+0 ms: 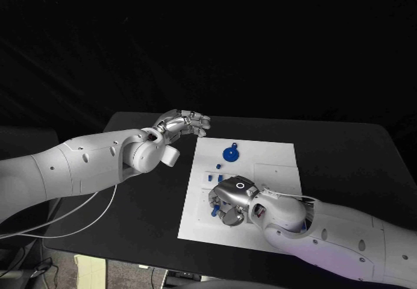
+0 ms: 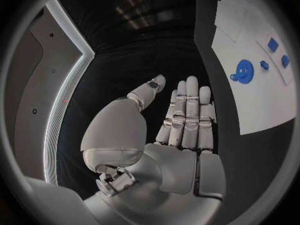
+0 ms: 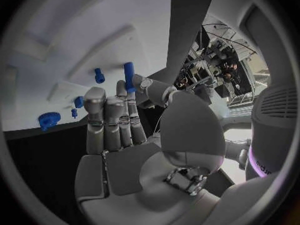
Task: Assemble the parts on the task board
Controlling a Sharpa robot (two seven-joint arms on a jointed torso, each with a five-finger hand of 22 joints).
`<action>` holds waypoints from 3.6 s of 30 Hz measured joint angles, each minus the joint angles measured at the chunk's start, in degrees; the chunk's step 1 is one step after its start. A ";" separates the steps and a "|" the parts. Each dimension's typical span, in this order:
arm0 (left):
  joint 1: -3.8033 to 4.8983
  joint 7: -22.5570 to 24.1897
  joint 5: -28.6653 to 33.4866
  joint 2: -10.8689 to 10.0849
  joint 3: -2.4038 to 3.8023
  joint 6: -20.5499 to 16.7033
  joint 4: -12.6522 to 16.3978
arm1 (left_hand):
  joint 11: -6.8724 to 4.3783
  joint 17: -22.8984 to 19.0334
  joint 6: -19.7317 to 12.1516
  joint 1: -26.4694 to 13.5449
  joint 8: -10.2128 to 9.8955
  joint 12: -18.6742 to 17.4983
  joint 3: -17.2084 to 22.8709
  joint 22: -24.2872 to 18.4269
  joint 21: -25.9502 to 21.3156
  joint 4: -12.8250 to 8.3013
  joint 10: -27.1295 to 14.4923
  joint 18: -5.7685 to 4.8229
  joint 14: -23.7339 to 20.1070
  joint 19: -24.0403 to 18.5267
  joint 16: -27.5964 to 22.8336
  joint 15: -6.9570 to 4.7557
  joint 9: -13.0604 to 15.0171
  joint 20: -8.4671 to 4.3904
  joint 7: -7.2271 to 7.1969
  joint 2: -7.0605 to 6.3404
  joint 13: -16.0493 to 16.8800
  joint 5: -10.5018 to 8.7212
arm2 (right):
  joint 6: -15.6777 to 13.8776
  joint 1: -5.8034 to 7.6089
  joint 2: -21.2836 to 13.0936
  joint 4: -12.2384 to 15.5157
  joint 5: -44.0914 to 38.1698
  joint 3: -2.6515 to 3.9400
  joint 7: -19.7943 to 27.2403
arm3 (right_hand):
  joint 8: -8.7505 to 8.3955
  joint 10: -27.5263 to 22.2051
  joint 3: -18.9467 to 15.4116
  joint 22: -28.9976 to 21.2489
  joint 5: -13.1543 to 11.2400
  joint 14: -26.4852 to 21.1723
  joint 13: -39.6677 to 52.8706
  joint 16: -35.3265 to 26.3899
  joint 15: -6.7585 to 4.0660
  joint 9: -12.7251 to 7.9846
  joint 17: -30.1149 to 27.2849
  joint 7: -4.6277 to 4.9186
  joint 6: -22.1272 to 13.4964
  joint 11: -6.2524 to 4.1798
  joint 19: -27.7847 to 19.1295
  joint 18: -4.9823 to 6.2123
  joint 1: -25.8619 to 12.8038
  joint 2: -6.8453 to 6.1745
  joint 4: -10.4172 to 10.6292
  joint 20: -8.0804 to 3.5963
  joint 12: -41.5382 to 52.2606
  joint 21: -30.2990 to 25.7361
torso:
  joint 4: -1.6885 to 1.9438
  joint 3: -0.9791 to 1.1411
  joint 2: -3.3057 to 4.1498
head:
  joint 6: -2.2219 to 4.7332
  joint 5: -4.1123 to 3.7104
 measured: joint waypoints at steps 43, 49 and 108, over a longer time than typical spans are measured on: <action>0.00 -0.10 0.01 -0.02 0.00 0.08 0.01 | 0.00 0.28 0.00 0.00 0.00 0.00 0.00 0.04 -0.22 0.00 0.00 0.00 0.18 0.00 -0.22 0.18 0.00 0.00 0.00 0.00 -0.01 0.00 | 3.04 0.39 1.73 0.21 -3.79 -1.20 -0.52 | 0.20 0.20 -0.16 -0.03 -0.06 0.12 0.24 -0.01 -0.27 0.13 0.01 -0.12 0.09 -0.19 -0.23 -0.02 -0.63 0.01 -0.78 0.01 0.11 0.00 | 0.00 -0.02 -0.01 | -0.10 0.01; 0.00 -0.14 0.01 -0.09 0.00 0.09 0.02 | 0.00 0.28 0.00 0.00 0.00 0.00 0.00 0.09 -0.22 0.00 0.00 0.01 0.20 0.00 -0.22 0.20 0.00 0.00 0.00 0.00 -0.04 0.00 | 2.72 0.36 1.60 0.06 -3.29 -1.28 -0.25 | -0.94 -0.54 -3.03 -0.03 1.24 -0.18 -0.05 -0.02 0.18 -0.35 0.01 0.83 -1.31 0.72 -0.26 -0.02 -3.13 -0.76 -1.87 0.05 -1.27 0.00 | -0.03 0.01 -0.01 | -0.03 -0.01; -0.09 -0.27 0.18 0.97 -0.12 0.20 -1.66 | 0.00 0.70 -0.34 0.00 0.00 0.00 -0.15 0.16 -0.22 0.15 0.00 0.00 0.20 0.00 -0.44 0.20 -0.09 0.00 0.07 0.00 -0.02 0.00 | 1.46 9.30 -20.68 8.50 33.19 2.85 -0.56 | -2.46 -5.30 -16.51 0.00 2.44 0.55 24.93 0.02 -2.44 -0.24 -0.03 0.35 -4.44 -2.34 0.03 0.22 -7.70 -1.01 3.27 -0.45 31.07 -0.62 | -0.50 0.31 -0.39 | 1.75 -5.17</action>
